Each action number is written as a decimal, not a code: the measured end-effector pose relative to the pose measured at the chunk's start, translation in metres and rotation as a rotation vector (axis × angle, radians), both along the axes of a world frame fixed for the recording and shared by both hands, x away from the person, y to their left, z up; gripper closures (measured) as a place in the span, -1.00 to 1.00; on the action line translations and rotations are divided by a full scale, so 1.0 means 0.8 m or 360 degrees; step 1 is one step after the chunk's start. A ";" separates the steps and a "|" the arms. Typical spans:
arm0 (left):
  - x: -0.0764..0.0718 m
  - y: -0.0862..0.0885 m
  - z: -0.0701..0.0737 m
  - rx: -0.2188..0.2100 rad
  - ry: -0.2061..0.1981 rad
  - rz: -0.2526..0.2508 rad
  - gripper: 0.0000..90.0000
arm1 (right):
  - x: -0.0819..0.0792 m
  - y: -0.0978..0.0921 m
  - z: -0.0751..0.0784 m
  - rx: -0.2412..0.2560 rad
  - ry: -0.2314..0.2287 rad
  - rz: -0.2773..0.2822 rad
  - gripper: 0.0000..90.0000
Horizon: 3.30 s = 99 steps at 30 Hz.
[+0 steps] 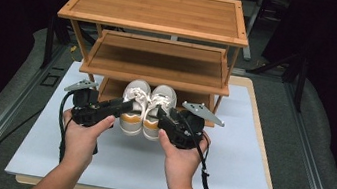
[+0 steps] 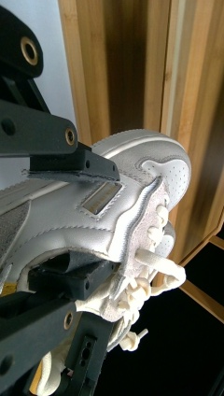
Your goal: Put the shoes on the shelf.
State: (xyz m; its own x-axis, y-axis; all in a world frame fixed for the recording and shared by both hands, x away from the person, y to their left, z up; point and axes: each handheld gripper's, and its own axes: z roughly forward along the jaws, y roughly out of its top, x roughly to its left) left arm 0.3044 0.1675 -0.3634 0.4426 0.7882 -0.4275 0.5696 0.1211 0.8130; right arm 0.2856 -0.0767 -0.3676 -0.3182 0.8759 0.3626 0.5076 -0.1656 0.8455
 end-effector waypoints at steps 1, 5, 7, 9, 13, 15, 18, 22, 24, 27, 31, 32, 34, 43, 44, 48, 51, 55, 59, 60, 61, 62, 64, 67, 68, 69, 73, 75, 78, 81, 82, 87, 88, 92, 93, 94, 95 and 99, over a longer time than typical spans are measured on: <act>0.000 0.000 0.000 0.0000 0.0000 0.0000 0.26 | 0.002 0.000 0.001 0.0007 -0.0013 -0.0006 0.28; 0.007 -0.001 0.008 -0.0007 0.0003 -0.0001 0.25 | 0.006 0.000 0.008 -0.0014 -0.0015 -0.0025 0.28; 0.011 0.000 0.012 -0.0008 0.0001 -0.0010 0.25 | 0.010 -0.002 0.011 0.0000 -0.0020 -0.0006 0.28; 0.014 -0.001 0.016 -0.0023 0.0003 -0.0010 0.25 | 0.014 -0.003 0.015 0.0010 -0.0023 -0.0007 0.28; 0.022 -0.003 0.021 -0.0016 -0.0008 -0.0011 0.26 | 0.020 -0.004 0.022 -0.0006 -0.0037 -0.0005 0.28; 0.028 -0.003 0.022 -0.0014 0.0001 -0.0019 0.26 | 0.026 -0.004 0.024 -0.0012 -0.0041 -0.0025 0.28; 0.038 -0.002 0.023 -0.0036 0.0018 -0.0015 0.26 | 0.037 -0.006 0.025 0.0019 -0.0031 -0.0008 0.28; 0.050 -0.001 0.026 -0.0026 0.0011 0.0002 0.26 | 0.051 -0.004 0.027 0.0011 -0.0033 -0.0014 0.28; 0.058 -0.001 0.028 -0.0025 0.0013 0.0013 0.26 | 0.057 -0.002 0.028 -0.0001 -0.0029 -0.0006 0.28; 0.070 0.003 0.027 -0.0071 0.0032 0.0012 0.26 | 0.068 0.001 0.029 0.0016 -0.0036 -0.0021 0.28; 0.085 0.007 0.032 -0.0069 0.0035 0.0006 0.26 | 0.083 0.001 0.032 0.0050 -0.0035 -0.0033 0.28; 0.089 0.006 0.034 -0.0062 0.0038 0.0013 0.26 | 0.086 0.002 0.033 0.0040 -0.0043 -0.0028 0.28; 0.095 0.005 0.036 -0.0041 0.0033 0.0019 0.26 | 0.095 0.004 0.034 0.0032 -0.0042 -0.0029 0.28; 0.123 0.005 0.037 -0.0026 0.0050 -0.0003 0.26 | 0.121 0.002 0.032 0.0042 -0.0026 -0.0027 0.28; 0.128 0.005 0.036 -0.0028 0.0049 -0.0001 0.26 | 0.123 0.002 0.032 0.0039 -0.0025 -0.0032 0.28; 0.133 0.006 0.035 -0.0051 0.0059 -0.0003 0.26 | 0.131 0.002 0.032 0.0033 -0.0028 -0.0033 0.28; 0.139 0.008 0.032 -0.0063 0.0053 -0.0013 0.26 | 0.135 0.002 0.031 0.0021 -0.0039 -0.0031 0.28; 0.148 0.006 0.029 -0.0065 0.0042 -0.0007 0.26 | 0.143 0.003 0.028 0.0018 -0.0056 -0.0051 0.28; 0.158 0.007 0.026 -0.0061 0.0056 -0.0014 0.26 | 0.152 0.002 0.024 0.0020 -0.0048 -0.0039 0.28; 0.160 0.007 0.025 -0.0071 0.0059 -0.0011 0.26 | 0.155 0.002 0.024 0.0020 -0.0047 -0.0039 0.28; 0.163 0.006 0.024 -0.0069 0.0065 -0.0013 0.26 | 0.157 0.002 0.023 0.0016 -0.0049 -0.0035 0.28; 0.165 0.006 0.023 -0.0070 0.0075 -0.0018 0.26 | 0.159 0.001 0.023 0.0008 -0.0038 -0.0035 0.28; 0.169 0.005 0.021 -0.0049 0.0082 -0.0024 0.26 | 0.163 0.001 0.021 -0.0002 -0.0035 -0.0043 0.28; 0.176 0.006 0.018 -0.0032 0.0097 -0.0034 0.25 | 0.168 0.002 0.019 -0.0042 -0.0004 -0.0029 0.28; 0.178 0.006 0.017 -0.0037 0.0105 -0.0034 0.25 | 0.170 0.002 0.018 -0.0036 -0.0014 -0.0036 0.28; 0.179 0.006 0.016 -0.0036 0.0104 -0.0036 0.25 | 0.171 0.002 0.017 -0.0031 -0.0007 -0.0040 0.28; 0.183 0.006 0.013 -0.0054 0.0120 -0.0041 0.25 | 0.175 0.001 0.015 -0.0035 -0.0003 -0.0041 0.28; 0.185 0.006 0.014 -0.0070 0.0128 -0.0041 0.25 | 0.176 0.000 0.015 -0.0027 0.0000 -0.0043 0.28; 0.189 0.005 0.013 -0.0069 0.0123 -0.0043 0.25 | 0.181 -0.001 0.013 -0.0011 -0.0005 -0.0056 0.28; 0.193 0.006 0.010 -0.0092 0.0142 -0.0047 0.24 | 0.182 -0.002 0.014 -0.0008 0.0031 -0.0070 0.28; 0.194 0.006 0.011 -0.0097 0.0146 -0.0044 0.24 | 0.183 -0.003 0.013 0.0019 0.0030 -0.0062 0.27; 0.197 0.002 0.013 -0.0064 0.0152 -0.0036 0.22 | 0.187 -0.005 0.013 0.0012 0.0055 -0.0083 0.26; 0.197 0.000 0.014 -0.0061 0.0150 -0.0020 0.21 | 0.188 -0.005 0.013 0.0022 0.0047 -0.0080 0.25; 0.201 -0.002 0.016 -0.0060 0.0148 -0.0023 0.11 | 0.195 -0.007 0.016 0.0009 0.0043 -0.0044 0.20; 0.201 -0.004 0.017 -0.0062 0.0159 -0.0021 0.09 | 0.195 -0.007 0.018 -0.0008 0.0060 -0.0035 0.19; 0.201 -0.005 0.018 -0.0041 0.0156 -0.0020 0.08 | 0.196 -0.007 0.018 -0.0017 0.0051 -0.0017 0.19; 0.201 -0.007 0.020 -0.0048 0.0144 -0.0008 0.05 | 0.197 -0.006 0.019 -0.0027 0.0043 -0.0029 0.18; 0.202 -0.005 0.020 -0.0049 0.0158 -0.0023 0.02 | 0.199 -0.007 0.020 -0.0037 0.0051 -0.0010 0.11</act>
